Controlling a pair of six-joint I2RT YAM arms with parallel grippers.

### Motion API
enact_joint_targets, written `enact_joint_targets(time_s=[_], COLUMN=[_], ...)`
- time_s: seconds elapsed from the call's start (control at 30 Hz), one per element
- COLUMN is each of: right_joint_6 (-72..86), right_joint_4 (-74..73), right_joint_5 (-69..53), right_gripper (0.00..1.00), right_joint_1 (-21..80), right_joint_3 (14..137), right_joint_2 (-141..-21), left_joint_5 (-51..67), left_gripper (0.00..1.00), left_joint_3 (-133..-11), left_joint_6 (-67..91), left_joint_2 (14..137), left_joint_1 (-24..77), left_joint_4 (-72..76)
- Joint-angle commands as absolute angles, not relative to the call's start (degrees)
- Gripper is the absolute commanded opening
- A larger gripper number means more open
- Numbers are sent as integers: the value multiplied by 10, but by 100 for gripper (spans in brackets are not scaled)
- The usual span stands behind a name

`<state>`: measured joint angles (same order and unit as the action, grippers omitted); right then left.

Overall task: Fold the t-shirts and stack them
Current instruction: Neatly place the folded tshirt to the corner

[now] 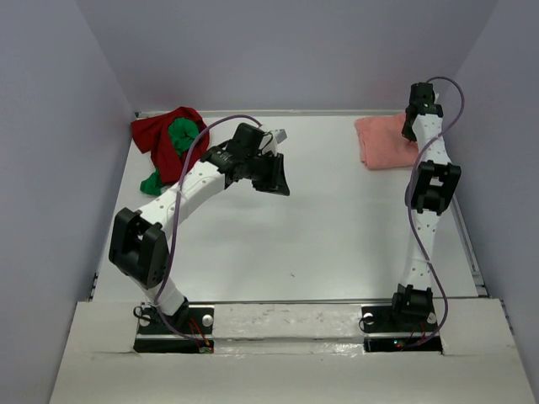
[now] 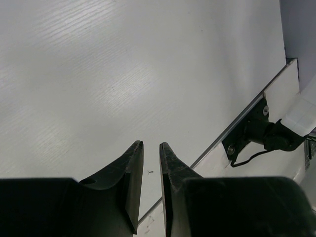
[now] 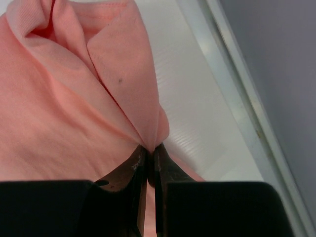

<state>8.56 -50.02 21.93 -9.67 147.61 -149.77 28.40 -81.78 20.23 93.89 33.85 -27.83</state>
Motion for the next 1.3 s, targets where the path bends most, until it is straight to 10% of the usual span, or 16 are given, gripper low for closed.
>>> enact_joint_targets(time_s=[0.0, 1.27], right_joint_6=[55, -53], right_joint_4=[-437, -323], right_joint_5=[272, 277], right_gripper=[0, 0], right_joint_1=[-105, -142], right_joint_3=[1497, 1524], right_joint_2=[-1499, -1549], left_joint_5=[294, 298], left_gripper=[29, 29], left_joint_3=[-822, -836], left_joint_6=[204, 195], left_joint_2=[917, 906], left_joint_1=[345, 345], left_joint_4=[-289, -342])
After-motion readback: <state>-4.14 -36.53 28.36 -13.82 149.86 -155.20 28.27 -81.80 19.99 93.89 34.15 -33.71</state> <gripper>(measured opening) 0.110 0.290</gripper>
